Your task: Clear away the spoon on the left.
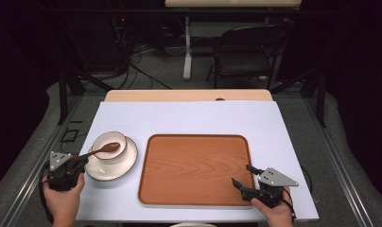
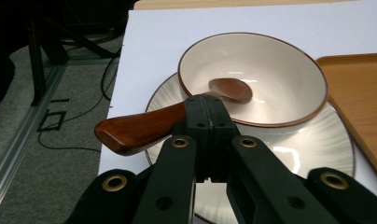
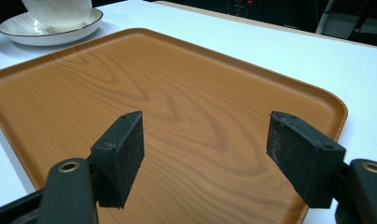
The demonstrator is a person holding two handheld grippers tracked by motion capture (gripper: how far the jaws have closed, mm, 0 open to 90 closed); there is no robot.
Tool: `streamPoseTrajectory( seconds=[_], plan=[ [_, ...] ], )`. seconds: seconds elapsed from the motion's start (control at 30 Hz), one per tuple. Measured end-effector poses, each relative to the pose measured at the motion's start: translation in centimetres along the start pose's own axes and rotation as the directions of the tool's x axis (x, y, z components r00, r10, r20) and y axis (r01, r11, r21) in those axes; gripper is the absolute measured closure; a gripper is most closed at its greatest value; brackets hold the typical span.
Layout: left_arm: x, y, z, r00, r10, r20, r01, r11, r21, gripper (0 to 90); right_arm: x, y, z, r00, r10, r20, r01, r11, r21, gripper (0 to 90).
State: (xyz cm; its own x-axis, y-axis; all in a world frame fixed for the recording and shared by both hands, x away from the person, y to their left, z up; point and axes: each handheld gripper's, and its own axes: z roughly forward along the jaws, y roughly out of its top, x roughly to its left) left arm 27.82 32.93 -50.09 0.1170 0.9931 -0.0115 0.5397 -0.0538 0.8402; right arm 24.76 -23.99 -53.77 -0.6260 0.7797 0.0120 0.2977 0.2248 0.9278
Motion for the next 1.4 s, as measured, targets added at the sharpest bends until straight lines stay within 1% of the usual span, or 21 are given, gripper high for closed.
streamPoseTrajectory(
  seconds=[0.07,0.1,0.2,0.3,0.33,0.37,0.4,0.47,0.6,0.63,0.8,0.97,1.07,1.17,1.27,1.37,1.4],
  plan=[
    [0.2,0.1,0.5,0.9999,0.004,-0.011,-0.004,1.0000,0.002,90.0,0.0,0.0,0.0,1.0000,0.001,-0.001,-0.001,1.0000,-0.003,26.5],
    [0.2,0.1,0.5,0.9999,0.004,-0.011,-0.004,1.0000,0.002,90.0,0.0,0.0,0.0,1.0000,0.001,-0.001,-0.001,1.0000,-0.003,26.5],
    [0.6,0.2,1.1,0.9999,-0.006,-0.016,0.006,1.0000,0.004,90.0,0.0,0.0,0.0,1.0000,0.000,-0.008,0.000,1.0000,-0.009,24.4],
    [0.8,0.2,1.4,0.9998,-0.007,-0.018,0.007,0.9999,0.008,90.0,0.0,0.0,0.0,0.9999,-0.001,-0.010,0.001,1.0000,-0.009,23.0],
    [0.9,0.3,1.6,0.9996,-0.011,-0.024,0.011,0.9999,0.008,90.0,0.1,0.1,0.0,1.0000,0.005,-0.009,-0.005,0.9999,-0.012,21.1],
    [0.9,0.3,1.6,0.9996,-0.011,-0.024,0.011,0.9999,0.008,90.0,0.1,0.1,0.0,1.0000,0.005,-0.009,-0.005,0.9999,-0.012,21.1],
    [1.0,0.4,1.8,0.9995,-0.013,-0.027,0.014,0.9999,0.006,90.0,0.1,0.1,0.1,1.0000,-0.003,0.002,0.003,1.0000,-0.002,19.4],
    [1.2,0.5,2.0,0.9995,-0.019,-0.027,0.019,0.9998,0.003,90.0,0.1,0.1,0.0,1.0000,0.009,-0.003,-0.009,1.0000,-0.001,18.6],
    [1.4,0.8,2.3,0.9992,-0.029,-0.026,0.029,0.9996,0.000,90.0,0.1,0.1,0.1,0.9999,-0.005,-0.010,0.005,1.0000,0.000,15.6],
    [1.4,1.0,2.4,0.9990,-0.034,-0.028,0.034,0.9994,-0.001,90.0,0.1,0.1,0.1,0.9999,-0.005,-0.010,0.005,1.0000,0.000,15.6],
    [1.5,1.6,3.0,0.9988,-0.034,-0.035,0.034,0.9994,0.000,90.0,0.2,0.1,0.2,1.0000,-0.009,-0.002,0.009,1.0000,0.002,14.4],
    [1.6,1.9,3.5,0.9984,-0.043,-0.036,0.043,0.9991,-0.003,90.0,0.1,0.1,0.1,1.0000,-0.007,0.006,0.007,1.0000,0.000,14.2],
    [1.6,2.0,3.8,0.9977,-0.053,-0.042,0.053,0.9986,-0.005,90.0,0.1,0.1,0.1,1.0000,-0.003,0.003,0.003,1.0000,0.001,14.2],
    [1.7,2.0,4.0,0.9971,-0.065,-0.039,0.065,0.9979,-0.006,90.0,0.1,0.1,0.1,1.0000,-0.003,0.001,0.003,1.0000,0.000,14.2],
    [1.9,1.9,3.9,0.9960,-0.085,-0.028,0.084,0.9963,-0.016,89.8,0.1,0.1,0.1,1.0000,-0.002,0.000,0.002,1.0000,0.001,14.2],
    [2.0,1.9,3.4,0.9929,-0.117,-0.021,0.117,0.9927,-0.032,87.3,0.1,0.1,0.1,1.0000,-0.001,-0.001,0.001,1.0000,0.001,14.2],
    [2.2,1.9,3.2,0.9902,-0.138,-0.019,0.137,0.9895,-0.044,81.7,0.1,0.1,0.1,1.0000,-0.001,-0.001,0.001,1.0000,0.002,14.2]
  ],
)
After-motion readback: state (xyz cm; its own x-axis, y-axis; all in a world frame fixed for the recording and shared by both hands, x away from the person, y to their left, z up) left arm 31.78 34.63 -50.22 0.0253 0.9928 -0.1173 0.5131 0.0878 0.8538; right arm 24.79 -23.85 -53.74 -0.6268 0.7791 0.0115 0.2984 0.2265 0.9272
